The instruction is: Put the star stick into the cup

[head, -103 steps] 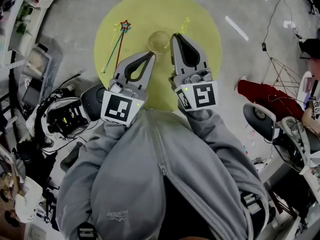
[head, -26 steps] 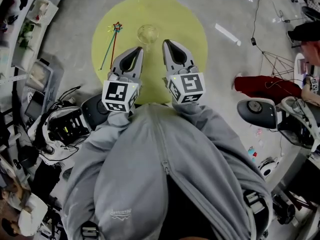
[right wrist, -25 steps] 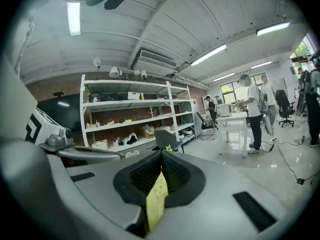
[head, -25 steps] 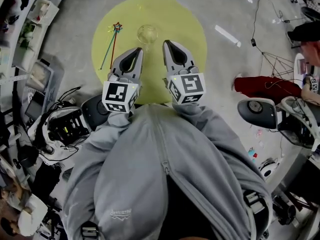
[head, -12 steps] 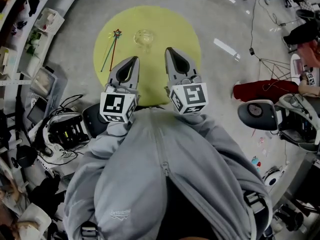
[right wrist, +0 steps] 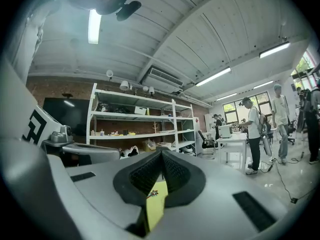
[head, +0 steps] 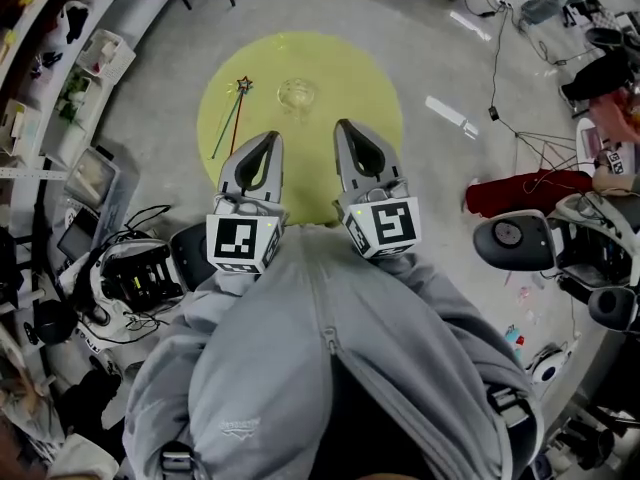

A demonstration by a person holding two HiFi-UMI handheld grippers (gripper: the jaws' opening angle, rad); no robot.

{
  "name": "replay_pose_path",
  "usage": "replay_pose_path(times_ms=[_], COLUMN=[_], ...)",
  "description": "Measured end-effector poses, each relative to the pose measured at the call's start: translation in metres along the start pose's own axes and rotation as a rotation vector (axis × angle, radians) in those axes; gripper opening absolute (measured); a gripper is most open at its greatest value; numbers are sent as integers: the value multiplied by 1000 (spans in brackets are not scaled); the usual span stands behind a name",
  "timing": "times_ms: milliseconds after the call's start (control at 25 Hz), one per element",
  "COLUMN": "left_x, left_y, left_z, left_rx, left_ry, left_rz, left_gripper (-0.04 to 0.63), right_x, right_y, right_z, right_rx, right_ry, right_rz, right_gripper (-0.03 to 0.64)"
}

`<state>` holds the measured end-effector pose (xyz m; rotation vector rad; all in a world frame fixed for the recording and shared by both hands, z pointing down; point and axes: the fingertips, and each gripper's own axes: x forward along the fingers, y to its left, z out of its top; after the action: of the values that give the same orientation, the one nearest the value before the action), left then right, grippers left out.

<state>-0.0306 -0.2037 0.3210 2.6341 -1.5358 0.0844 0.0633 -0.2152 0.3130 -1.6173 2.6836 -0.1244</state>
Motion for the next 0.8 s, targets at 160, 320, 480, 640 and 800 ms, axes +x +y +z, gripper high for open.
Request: replay_pose_path(times_ms=[160,320,480,640,800], left_x=[-7,-10,-11,-10,-10], left_y=[8,13,15,13,12], left_z=[-1,-6,-9,-10,-13], left_rx=[0,0,-7,7,4], left_ry=[2,5,4,0,7], left_rz=[7,4,-19,-35,-44], left_gripper=[17,17,17,17,17], right_x=[1,0,1,1,2], right_y=[15,26,33,33,33], right_z=[2,-8,-12,-13,-14], right_rx=[-12,-16,-7,-3,0], right_ry=[-16,3,5,1,1], right_rz=[6,17,14,10,12], right_gripper=[32,32,32,32,32])
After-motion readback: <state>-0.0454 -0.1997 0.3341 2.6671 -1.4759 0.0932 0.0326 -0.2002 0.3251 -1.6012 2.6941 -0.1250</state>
